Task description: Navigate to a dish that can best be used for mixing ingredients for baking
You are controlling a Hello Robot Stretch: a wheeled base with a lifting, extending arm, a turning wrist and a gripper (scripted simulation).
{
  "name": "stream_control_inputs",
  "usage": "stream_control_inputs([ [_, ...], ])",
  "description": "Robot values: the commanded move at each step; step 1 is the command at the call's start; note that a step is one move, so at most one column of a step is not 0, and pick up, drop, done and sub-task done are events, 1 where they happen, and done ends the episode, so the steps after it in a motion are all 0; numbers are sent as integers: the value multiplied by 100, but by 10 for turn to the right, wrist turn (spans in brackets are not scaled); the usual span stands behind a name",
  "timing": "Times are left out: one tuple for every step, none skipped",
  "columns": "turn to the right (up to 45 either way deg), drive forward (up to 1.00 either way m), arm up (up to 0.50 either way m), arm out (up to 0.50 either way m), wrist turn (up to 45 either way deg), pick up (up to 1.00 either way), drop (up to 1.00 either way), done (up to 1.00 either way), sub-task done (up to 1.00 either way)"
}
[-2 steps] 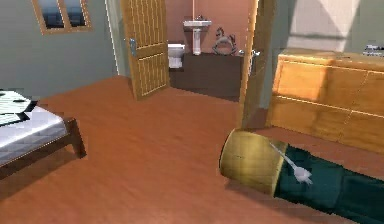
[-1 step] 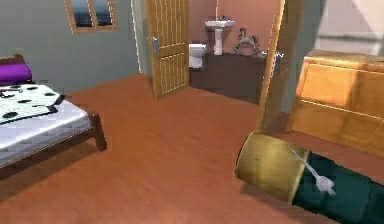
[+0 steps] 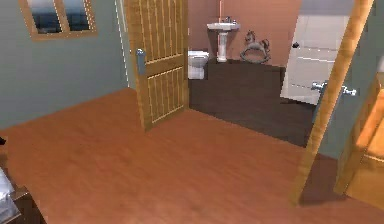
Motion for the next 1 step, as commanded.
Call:
stream_control_inputs([
  [-30, 0, 0, 0, 0, 0, 0, 0, 0],
])
